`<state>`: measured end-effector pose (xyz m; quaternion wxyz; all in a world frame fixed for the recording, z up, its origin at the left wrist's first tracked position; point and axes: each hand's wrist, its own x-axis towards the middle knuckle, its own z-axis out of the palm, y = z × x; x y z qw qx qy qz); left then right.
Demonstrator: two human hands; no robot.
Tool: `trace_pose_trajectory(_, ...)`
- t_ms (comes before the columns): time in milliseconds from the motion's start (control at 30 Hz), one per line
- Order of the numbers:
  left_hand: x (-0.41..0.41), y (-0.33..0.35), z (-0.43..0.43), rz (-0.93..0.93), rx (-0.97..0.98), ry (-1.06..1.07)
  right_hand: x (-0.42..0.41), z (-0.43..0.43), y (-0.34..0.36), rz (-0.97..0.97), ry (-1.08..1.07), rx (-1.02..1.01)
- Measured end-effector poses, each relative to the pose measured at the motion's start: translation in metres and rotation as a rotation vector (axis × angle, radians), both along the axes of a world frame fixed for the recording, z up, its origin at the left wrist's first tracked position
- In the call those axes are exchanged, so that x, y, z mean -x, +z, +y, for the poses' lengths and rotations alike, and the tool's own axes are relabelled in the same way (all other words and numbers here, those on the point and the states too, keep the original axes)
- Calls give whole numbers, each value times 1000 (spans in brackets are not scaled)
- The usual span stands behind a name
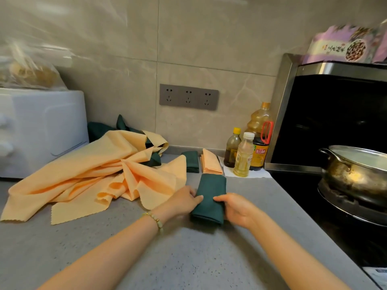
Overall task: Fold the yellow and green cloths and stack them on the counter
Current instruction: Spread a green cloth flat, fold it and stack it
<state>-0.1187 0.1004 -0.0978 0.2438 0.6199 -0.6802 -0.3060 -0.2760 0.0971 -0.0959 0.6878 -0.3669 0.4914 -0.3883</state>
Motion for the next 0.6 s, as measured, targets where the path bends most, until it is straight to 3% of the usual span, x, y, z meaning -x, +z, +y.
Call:
trace_pose_trajectory(133, -24, 39, -35, 408, -39, 134, -11, -46, 37, -11, 64, 151)
trace_pose_trajectory(333, -46, 85, -128, 643, 22, 266, -44, -150, 76, 210, 24, 314)
trace_pose_trajectory(467, -50, 74, -196, 593, 28, 366, -63, -216, 67, 433, -73, 380)
trace_pose_trajectory(600, -56, 42, -246, 379, 53, 399, -75, -262, 41, 593, -47, 376)
